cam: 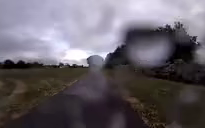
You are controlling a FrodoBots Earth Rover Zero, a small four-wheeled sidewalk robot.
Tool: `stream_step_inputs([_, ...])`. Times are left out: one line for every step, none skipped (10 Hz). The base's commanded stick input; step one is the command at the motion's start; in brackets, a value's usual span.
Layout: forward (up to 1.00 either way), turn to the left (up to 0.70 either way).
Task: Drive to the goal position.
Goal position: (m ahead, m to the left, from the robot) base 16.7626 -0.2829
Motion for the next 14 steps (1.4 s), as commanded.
stream_step_inputs([0.70, 0.14])
stream_step_inputs([0.70, 0.14])
stream_step_inputs([0.70, 0.14])
stream_step_inputs([0.70, 0.14])
stream_step_inputs([0.70, 0.14])
stream_step_inputs([0.70, 0.14])
stream_step_inputs([0.70, 0.09])
stream_step_inputs([0.70, 0.02])
stream_step_inputs([0.70, 0.00])
stream_step_inputs([0.70, 0.00])
stream_step_inputs([0.70, 0.00])
stream_step_inputs([0.70, 0.00])
stream_step_inputs([0.70, 0.00])
stream_step_inputs([0.70, 0.00])
